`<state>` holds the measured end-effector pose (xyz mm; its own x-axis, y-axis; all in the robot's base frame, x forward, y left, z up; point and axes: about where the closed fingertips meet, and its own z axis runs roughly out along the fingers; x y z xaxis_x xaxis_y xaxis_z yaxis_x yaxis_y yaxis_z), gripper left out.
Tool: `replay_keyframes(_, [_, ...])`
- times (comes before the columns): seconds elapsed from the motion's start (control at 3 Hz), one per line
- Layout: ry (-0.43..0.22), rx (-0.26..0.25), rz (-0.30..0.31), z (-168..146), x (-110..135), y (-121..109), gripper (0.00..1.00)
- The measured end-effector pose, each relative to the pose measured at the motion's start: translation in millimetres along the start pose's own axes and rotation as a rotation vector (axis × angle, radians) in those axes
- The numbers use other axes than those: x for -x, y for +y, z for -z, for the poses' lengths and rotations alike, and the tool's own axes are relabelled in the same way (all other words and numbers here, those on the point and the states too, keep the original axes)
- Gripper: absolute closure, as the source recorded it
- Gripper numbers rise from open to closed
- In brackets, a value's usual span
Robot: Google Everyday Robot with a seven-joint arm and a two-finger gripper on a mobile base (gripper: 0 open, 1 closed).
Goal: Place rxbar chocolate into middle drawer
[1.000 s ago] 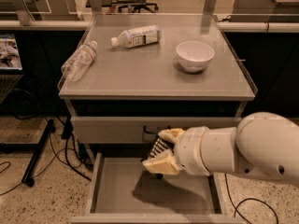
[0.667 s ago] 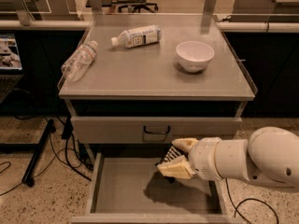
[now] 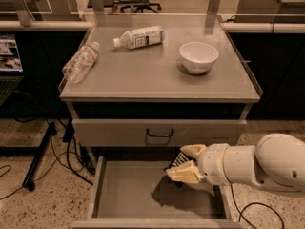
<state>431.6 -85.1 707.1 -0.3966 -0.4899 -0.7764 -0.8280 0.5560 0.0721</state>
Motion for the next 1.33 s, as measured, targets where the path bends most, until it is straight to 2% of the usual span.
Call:
replay_keyframes(0.33, [0.016,-0.032,-0.024,-5,-10,-10,1.00])
replay_keyframes(0.67, [0.061,-0.118,-0.129,-41,-55,-73,1.00])
replay_keyframes(1.0, [0.092,-0.125,-0.199,-66,-81,-103,1.00])
replay_keyframes(1.33, [0.103,-0.105,-0.298,-80,-104,-120,1.00])
